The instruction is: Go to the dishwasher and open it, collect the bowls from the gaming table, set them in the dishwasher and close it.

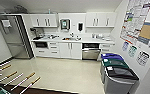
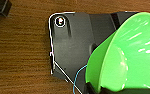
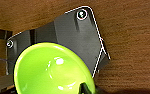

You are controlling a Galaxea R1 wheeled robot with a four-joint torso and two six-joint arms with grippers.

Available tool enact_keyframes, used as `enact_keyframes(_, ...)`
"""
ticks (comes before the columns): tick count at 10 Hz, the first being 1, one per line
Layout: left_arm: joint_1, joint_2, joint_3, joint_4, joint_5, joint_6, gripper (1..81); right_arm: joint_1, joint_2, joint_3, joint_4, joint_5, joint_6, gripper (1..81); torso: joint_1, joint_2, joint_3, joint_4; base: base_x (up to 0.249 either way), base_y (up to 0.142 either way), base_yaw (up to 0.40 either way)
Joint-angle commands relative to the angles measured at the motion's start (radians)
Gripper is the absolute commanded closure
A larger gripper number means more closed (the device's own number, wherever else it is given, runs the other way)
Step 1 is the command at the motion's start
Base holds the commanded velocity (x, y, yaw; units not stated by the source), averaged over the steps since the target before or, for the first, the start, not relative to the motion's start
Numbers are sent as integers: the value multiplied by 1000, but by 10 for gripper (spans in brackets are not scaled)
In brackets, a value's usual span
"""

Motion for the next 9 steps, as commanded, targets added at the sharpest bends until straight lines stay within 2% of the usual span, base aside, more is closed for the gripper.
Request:
enact_keyframes(1,-43,-23,3,8,46,2,811,33,-29,6,-8,-57,-3,811,0,0,0,0,160,0,0)
enact_keyframes(9,-41,-20,3,3,41,2,811,29,-29,6,-8,-57,-3,811,0,0,0,0,159,0,0)
